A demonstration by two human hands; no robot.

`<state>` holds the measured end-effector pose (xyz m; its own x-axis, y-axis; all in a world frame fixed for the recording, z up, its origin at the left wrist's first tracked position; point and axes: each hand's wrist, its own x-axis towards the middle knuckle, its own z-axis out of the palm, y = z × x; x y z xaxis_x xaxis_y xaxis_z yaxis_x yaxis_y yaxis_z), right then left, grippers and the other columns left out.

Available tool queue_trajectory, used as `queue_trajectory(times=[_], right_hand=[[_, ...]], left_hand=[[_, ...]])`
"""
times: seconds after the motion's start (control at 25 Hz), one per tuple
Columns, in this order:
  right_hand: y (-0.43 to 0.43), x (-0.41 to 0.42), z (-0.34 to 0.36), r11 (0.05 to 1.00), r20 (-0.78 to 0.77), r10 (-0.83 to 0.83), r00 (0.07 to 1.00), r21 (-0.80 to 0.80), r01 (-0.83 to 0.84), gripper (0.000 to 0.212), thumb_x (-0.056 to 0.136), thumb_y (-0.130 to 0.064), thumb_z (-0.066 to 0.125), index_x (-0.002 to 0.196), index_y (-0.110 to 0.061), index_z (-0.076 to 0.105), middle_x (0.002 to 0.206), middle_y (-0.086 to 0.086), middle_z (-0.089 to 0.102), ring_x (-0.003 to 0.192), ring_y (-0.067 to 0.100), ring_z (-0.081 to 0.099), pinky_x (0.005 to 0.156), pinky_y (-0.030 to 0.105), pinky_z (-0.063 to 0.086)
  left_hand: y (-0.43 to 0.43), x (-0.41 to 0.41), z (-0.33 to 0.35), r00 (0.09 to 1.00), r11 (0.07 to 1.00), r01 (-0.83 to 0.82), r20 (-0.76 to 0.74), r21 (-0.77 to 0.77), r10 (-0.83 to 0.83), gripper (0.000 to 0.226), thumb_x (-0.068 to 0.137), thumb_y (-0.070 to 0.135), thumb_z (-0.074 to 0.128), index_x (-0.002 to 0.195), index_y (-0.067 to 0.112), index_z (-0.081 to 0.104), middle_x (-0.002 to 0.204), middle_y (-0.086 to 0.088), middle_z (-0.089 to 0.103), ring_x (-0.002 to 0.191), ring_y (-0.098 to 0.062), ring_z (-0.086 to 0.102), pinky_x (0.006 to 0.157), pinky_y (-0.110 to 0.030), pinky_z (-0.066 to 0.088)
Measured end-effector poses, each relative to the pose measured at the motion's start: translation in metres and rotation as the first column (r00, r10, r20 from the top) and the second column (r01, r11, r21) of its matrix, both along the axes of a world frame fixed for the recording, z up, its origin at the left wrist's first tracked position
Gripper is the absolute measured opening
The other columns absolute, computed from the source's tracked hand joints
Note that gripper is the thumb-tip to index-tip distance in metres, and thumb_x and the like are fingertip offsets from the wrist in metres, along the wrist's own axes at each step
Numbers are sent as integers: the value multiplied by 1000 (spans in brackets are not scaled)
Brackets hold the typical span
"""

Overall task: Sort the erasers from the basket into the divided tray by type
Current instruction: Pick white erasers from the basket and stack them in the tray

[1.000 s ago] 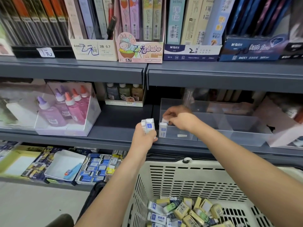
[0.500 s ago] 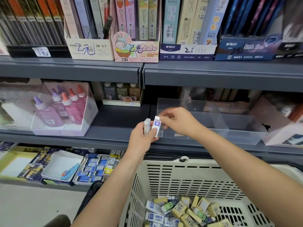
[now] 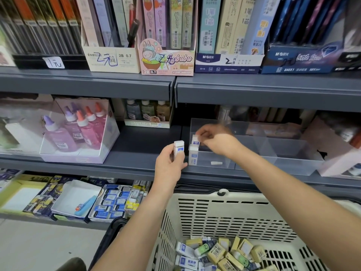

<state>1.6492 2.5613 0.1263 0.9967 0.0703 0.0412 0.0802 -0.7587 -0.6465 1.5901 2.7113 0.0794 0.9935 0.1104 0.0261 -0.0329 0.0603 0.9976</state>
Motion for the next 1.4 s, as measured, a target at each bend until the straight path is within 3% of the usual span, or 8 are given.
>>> queue_trajectory(times=[0.12, 0.32, 0.48, 0.6, 0.76, 0.88, 1.16, 1.4], right_hand=[[4, 3, -9, 997, -49, 25, 998, -68, -29, 13, 91, -18, 55, 97, -23, 65, 93, -5, 66, 92, 20, 65, 86, 28, 51], [-4, -2, -4, 993, -56, 46, 997, -106, -52, 22, 95, -20, 46, 107, -22, 64, 107, 0, 67, 99, 19, 63, 91, 31, 49], [0, -25, 10, 992, 137, 125, 983, 6, -127, 14, 89, -36, 54, 92, -30, 66, 81, -17, 66, 72, -7, 57, 65, 7, 42], [3, -35, 12, 977, 109, 208, 972, 20, -212, 6, 87, -28, 60, 87, -28, 66, 76, -12, 66, 70, 0, 63, 67, 14, 47], [-7, -16, 27, 962, 129, -32, 991, 272, -4, 8, 88, -10, 57, 89, -15, 64, 80, 2, 67, 64, 7, 64, 57, 8, 45], [-7, -4, 24, 993, 126, -69, 990, 107, 56, 12, 90, -14, 56, 98, -15, 65, 94, 7, 71, 85, 21, 67, 78, 26, 52], [3, 6, -5, 980, -57, 62, 996, -185, -71, 23, 96, -22, 46, 111, -20, 62, 112, 2, 66, 101, 21, 61, 91, 32, 48], [-5, -2, 1, 979, -93, 119, 989, -152, -132, 31, 96, -24, 46, 127, -22, 52, 124, 2, 61, 110, 20, 58, 98, 34, 45]], left_hand=[[1, 1, -1, 1000, 998, -26, 11, 60, 26, 21, 89, 8, 59, 105, 22, 58, 92, 7, 65, 78, -5, 63, 64, -19, 53], [1, 0, 2, 1000, 998, 4, 2, 57, -4, 30, 89, 5, 58, 95, 34, 56, 95, 5, 67, 80, -5, 63, 60, -14, 51], [-1, -3, 4, 997, 995, 63, 45, 78, -67, 30, 89, 4, 58, 98, 33, 59, 99, 4, 68, 86, -7, 64, 65, -16, 52], [-2, -3, 3, 994, 993, 70, 72, 99, -78, 26, 87, 7, 61, 104, 27, 61, 103, 6, 68, 91, -9, 65, 77, -25, 55], [-6, 2, -3, 996, 940, 86, 2, 331, -92, 45, 87, 19, 64, 129, 18, 50, 121, 12, 54, 108, -5, 54, 93, -23, 43], [-8, 4, -7, 990, 904, 135, -18, 407, -140, 44, 88, 23, 62, 130, 21, 49, 119, 14, 55, 109, -2, 52, 92, -21, 42], [-7, 5, -12, 987, 882, 142, 4, 449, -161, 43, 86, 19, 63, 126, 27, 49, 99, 31, 52, 104, 3, 54, 86, -17, 41], [-9, 5, -13, 991, 875, 111, 17, 472, -135, 43, 86, 19, 62, 127, 25, 50, 99, 30, 52, 102, 4, 55, 86, -18, 42]])
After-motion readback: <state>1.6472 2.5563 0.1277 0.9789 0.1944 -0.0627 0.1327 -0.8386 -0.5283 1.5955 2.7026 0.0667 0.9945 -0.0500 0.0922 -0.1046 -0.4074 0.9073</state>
